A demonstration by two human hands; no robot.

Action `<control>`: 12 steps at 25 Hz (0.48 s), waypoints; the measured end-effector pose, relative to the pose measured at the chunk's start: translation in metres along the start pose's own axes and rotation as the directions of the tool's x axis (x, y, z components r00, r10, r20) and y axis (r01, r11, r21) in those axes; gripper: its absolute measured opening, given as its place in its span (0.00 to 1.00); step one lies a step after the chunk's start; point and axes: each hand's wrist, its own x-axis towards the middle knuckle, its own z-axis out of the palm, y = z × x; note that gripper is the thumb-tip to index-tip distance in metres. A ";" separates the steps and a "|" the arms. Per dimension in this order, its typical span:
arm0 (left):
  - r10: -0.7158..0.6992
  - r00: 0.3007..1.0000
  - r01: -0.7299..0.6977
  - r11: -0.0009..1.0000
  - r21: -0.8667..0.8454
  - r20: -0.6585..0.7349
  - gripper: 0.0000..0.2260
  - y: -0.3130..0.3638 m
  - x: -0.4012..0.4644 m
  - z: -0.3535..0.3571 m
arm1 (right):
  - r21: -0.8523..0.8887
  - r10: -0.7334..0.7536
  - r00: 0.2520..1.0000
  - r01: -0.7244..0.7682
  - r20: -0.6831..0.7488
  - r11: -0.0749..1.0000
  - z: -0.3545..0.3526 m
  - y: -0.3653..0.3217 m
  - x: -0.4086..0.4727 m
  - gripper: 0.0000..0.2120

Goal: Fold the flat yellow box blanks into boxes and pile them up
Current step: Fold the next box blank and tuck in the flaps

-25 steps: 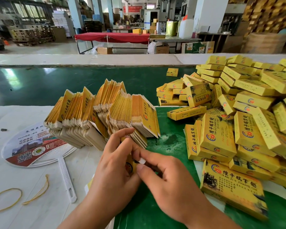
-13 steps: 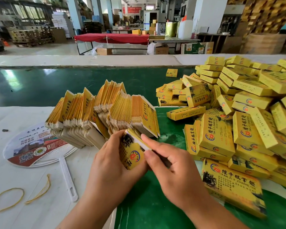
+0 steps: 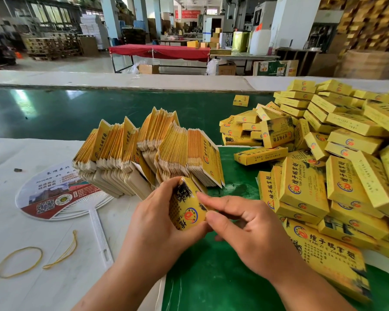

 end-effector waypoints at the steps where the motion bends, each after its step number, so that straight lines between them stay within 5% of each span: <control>1: -0.015 1.000 0.015 1.000 -0.001 -0.005 0.35 -0.001 0.001 0.002 | -0.065 -0.024 1.000 0.024 -0.004 0.998 0.002 0.000 0.000 0.16; 6: 0.093 0.992 -0.088 0.994 -0.060 0.085 0.37 0.004 -0.002 -0.002 | -0.080 -0.024 0.980 0.008 -0.200 0.997 0.004 0.004 0.003 0.08; 9: 0.212 0.929 -0.113 0.942 -0.315 0.302 0.32 -0.017 0.013 -0.017 | 0.242 0.241 0.906 -0.161 -0.348 0.957 -0.014 0.008 0.013 0.08; 12: 0.123 0.837 0.052 0.952 -0.302 0.532 0.29 -0.029 0.023 -0.033 | 0.565 0.506 0.845 -0.335 -0.175 0.754 -0.020 0.008 0.016 0.11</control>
